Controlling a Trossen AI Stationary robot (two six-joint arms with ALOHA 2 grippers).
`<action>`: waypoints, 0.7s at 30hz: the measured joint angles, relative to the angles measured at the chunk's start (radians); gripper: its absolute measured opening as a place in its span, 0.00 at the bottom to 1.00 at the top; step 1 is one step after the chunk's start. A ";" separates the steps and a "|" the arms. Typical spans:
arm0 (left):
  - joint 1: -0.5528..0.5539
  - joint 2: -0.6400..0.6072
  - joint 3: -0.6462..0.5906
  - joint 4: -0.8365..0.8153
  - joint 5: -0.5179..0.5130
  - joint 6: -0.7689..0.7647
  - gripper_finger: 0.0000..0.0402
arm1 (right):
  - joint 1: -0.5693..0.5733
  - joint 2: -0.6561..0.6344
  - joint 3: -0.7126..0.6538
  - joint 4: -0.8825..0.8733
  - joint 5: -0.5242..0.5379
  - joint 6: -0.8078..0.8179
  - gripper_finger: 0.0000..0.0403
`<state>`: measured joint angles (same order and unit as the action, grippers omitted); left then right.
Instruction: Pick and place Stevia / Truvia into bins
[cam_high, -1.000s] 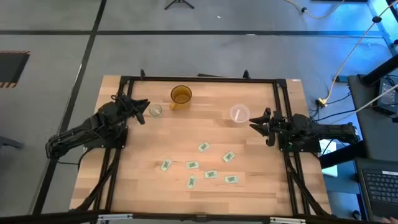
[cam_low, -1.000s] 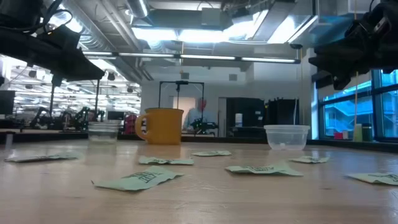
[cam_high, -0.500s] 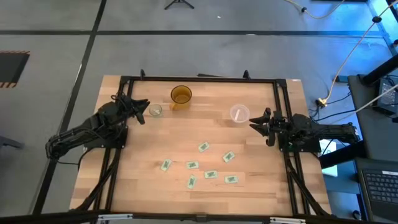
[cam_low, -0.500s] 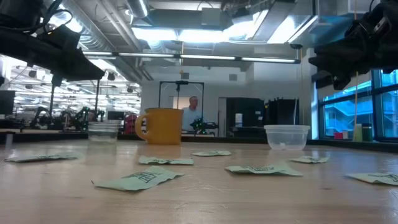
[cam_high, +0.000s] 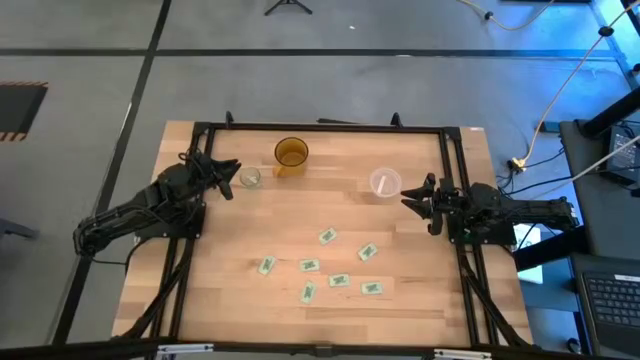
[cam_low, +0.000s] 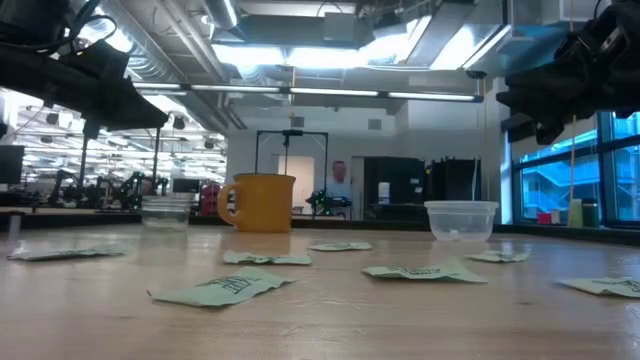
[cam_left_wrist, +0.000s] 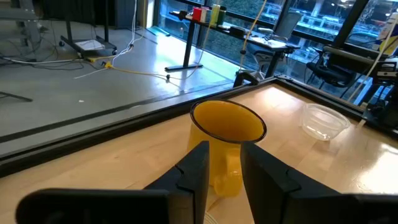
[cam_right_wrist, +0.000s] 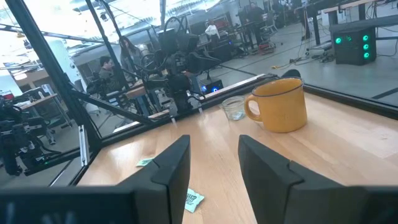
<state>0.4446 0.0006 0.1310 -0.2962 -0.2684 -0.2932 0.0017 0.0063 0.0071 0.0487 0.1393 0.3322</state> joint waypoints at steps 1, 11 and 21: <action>0.000 0.000 0.000 0.000 0.000 0.000 0.21 | 0.000 0.000 0.000 0.000 0.000 0.000 0.35; 0.000 0.000 0.000 0.000 0.000 0.000 0.21 | 0.000 0.000 0.000 0.000 0.000 0.000 0.35; 0.000 0.000 0.000 0.000 0.000 0.000 0.21 | -0.001 0.000 0.000 0.016 0.049 -0.001 0.35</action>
<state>0.4446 0.0006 0.1310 -0.2962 -0.2684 -0.2933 0.0006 0.0059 0.0071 0.0650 0.1878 0.3309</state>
